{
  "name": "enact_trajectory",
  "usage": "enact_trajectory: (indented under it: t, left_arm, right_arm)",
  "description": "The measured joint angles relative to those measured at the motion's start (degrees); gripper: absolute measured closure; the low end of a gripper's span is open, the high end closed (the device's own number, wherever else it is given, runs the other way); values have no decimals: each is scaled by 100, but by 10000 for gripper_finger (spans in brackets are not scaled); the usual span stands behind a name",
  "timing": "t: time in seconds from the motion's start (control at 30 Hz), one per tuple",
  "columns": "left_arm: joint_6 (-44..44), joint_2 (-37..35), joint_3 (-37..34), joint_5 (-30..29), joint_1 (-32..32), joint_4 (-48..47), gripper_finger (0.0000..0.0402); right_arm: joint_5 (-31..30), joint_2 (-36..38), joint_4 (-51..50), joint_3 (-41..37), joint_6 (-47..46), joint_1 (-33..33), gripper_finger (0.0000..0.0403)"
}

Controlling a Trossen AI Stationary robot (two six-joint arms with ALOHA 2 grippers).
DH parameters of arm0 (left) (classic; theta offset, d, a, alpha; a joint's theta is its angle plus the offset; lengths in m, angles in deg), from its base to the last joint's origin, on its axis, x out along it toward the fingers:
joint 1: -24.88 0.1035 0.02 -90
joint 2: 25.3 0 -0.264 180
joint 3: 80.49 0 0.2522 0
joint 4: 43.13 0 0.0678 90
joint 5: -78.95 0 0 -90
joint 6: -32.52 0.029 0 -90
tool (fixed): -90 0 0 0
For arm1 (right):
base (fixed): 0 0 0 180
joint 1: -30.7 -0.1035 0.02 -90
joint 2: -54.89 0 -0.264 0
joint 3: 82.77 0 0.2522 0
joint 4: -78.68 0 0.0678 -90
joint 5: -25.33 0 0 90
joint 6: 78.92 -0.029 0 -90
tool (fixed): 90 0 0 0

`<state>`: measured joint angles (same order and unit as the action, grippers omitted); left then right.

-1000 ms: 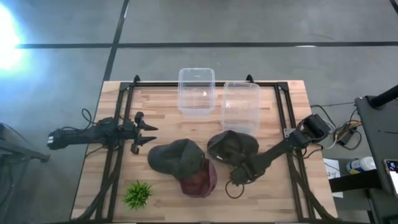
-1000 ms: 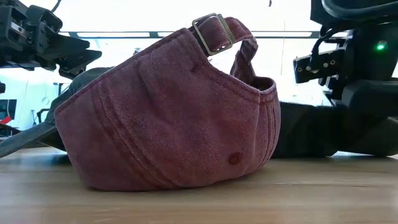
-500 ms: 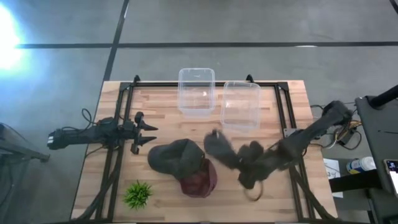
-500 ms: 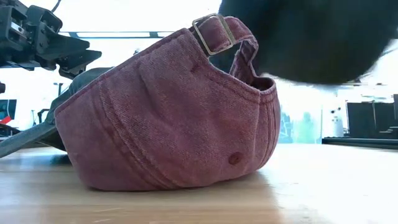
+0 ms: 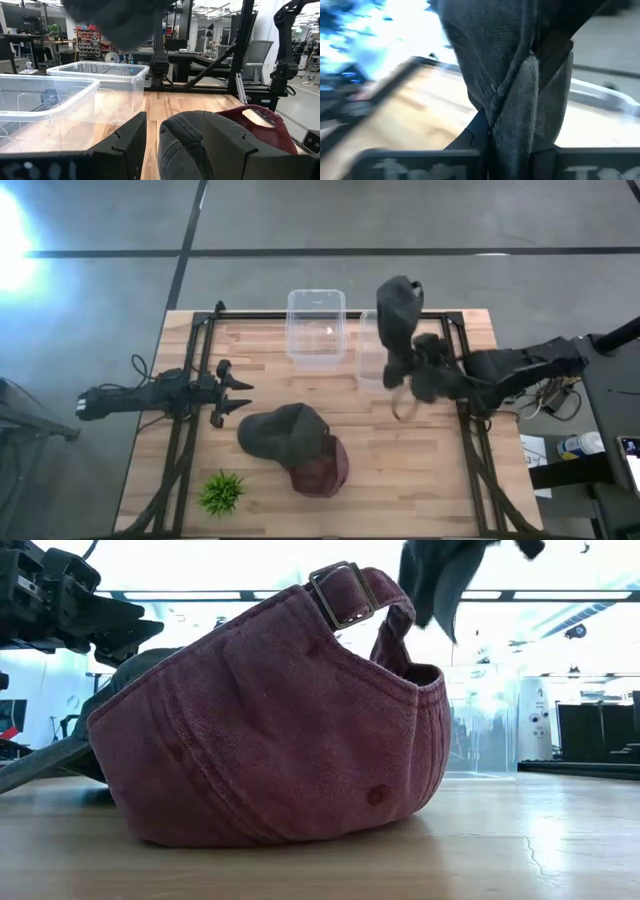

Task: Pick & Place hat
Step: Put the right black cap into the right transparent bin, then put the black cap into the right transparent bin

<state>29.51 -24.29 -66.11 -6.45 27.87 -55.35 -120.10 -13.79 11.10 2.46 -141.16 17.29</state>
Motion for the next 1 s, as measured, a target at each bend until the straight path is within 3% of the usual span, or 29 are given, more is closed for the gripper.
enact_trajectory:
  t: [0.13,0.33,0.4,0.5,0.77,1.0]
  left_arm:
    - [0,0,0,0,-1,0,220]
    - [-2,0,0,0,-2,2,220]
    - [-2,0,0,1,-1,2,220]
    - [-2,0,0,0,-2,1,220]
    - [-1,0,0,0,-1,2,220]
    - [0,0,0,0,0,2,220]
  right_arm:
    - [190,-3,103,-548,-56,872,389]
    - [2035,67,2087,-1658,1179,1771,389]
    - [2615,47,2353,-1966,1189,1956,389]
    - [2869,35,2196,-2241,736,2111,383]
    - [3104,115,2102,-2060,571,2053,274]
    - [3098,129,2108,-1095,1777,1744,185]
